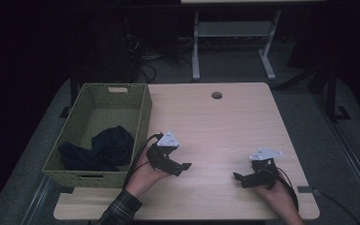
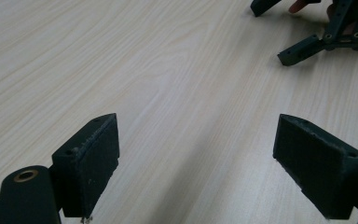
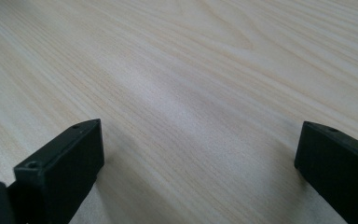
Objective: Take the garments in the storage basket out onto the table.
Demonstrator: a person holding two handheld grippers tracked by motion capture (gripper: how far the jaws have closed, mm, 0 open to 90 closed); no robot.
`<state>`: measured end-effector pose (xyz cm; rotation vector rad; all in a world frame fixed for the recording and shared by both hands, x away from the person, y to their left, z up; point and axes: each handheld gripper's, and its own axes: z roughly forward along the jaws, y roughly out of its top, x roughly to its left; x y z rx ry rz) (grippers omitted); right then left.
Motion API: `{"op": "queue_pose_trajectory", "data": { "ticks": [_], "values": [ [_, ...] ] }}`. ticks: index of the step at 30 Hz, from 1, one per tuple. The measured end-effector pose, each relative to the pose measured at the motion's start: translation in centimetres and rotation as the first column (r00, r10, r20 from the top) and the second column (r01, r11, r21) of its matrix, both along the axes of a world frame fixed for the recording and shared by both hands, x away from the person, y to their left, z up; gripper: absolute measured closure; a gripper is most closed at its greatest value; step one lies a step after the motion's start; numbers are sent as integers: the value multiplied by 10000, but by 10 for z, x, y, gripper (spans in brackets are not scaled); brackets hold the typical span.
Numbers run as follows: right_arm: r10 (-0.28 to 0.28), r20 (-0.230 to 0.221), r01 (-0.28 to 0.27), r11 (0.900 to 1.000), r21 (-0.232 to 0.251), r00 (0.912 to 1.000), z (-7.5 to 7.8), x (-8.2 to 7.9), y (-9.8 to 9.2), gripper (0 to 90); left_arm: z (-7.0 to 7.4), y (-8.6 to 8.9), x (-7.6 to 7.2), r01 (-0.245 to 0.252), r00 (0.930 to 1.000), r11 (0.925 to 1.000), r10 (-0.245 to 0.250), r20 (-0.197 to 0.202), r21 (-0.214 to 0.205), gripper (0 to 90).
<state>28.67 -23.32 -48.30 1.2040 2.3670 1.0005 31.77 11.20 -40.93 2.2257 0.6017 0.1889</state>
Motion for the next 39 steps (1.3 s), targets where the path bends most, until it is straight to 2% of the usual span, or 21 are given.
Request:
{"op": "queue_pose_trajectory", "data": {
  "ticks": [6, 14, 39],
  "values": [
    [1, 1, -1, 10000, 0, 10000, 0, 0, 0, 10, 3, 0, 0, 141, 9999, 9997, -142, -77, -180, 141],
    [9, 11, -9, 10000, 1, 10000, 0, 0, 0, 10, 12, 0, 4, 349, 9993, 9992, -346, 149, -204, 142],
    [6, 12, -6, 10000, 3, 10000, 0, 0, 0, 10, 32, 6, 15, 303, 9993, 9981, -291, 220, -537, 141]
  ]
}}
